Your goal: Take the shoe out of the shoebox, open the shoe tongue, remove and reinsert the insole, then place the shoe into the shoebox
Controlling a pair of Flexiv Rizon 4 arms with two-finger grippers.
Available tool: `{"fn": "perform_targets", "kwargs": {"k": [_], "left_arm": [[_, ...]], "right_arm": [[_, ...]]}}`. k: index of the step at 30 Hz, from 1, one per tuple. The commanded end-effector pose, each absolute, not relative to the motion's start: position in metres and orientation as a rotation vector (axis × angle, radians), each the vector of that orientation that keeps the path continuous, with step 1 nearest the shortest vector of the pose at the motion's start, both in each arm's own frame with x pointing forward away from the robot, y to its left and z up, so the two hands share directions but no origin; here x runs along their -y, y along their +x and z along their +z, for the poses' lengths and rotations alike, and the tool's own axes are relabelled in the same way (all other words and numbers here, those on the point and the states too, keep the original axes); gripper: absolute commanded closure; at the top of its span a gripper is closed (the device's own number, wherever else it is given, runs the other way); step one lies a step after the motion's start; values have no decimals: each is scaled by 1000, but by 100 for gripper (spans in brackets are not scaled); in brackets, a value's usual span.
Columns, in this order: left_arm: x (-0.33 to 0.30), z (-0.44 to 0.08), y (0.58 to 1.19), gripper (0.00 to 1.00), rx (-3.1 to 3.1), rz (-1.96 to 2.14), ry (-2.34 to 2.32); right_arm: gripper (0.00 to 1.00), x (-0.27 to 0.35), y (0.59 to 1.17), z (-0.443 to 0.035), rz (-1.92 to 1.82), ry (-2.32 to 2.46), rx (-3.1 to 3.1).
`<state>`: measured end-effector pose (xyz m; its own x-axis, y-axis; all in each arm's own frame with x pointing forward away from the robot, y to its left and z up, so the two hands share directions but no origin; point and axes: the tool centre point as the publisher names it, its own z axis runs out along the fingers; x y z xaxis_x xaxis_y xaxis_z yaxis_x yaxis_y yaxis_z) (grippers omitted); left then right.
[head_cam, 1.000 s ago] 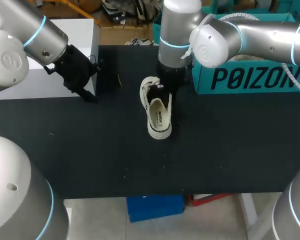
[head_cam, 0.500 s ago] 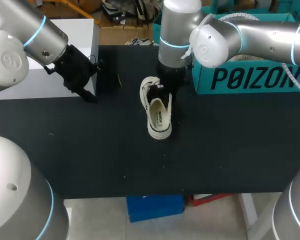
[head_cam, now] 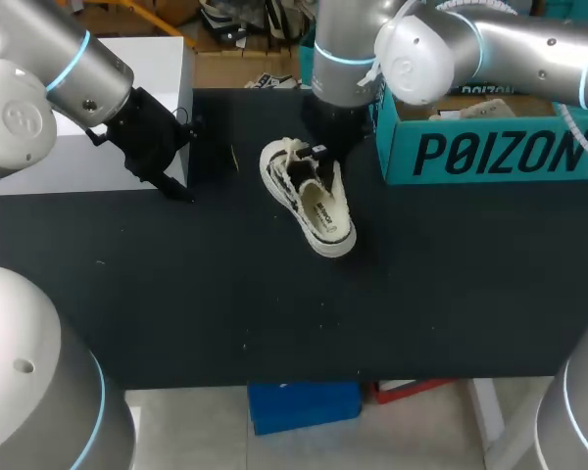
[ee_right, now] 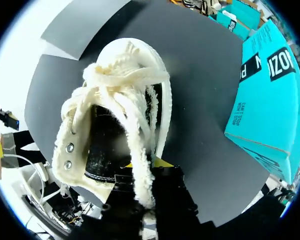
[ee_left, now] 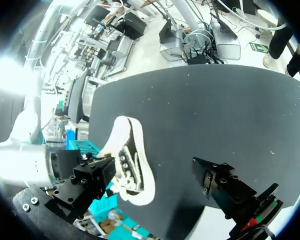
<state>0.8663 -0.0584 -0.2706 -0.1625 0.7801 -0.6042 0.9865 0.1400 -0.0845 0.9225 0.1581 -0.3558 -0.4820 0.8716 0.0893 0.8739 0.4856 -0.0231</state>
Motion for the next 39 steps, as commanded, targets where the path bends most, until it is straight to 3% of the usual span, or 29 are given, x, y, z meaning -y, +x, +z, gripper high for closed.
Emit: {"fn": "perform_targets", "kwargs": {"k": [1,18,39], "left_arm": [[58,-272,865,0,-2003,-660,1689],[58,-272,865,0,-2003,-660,1689],[58,-272,865,0,-2003,-660,1689]], "right_arm": [[100,-148,917,-294,-24,-1279,2800],[100,-121,921,-180,70,-80,3141],[100,-118,922,-173,119,-30,3152]]}}
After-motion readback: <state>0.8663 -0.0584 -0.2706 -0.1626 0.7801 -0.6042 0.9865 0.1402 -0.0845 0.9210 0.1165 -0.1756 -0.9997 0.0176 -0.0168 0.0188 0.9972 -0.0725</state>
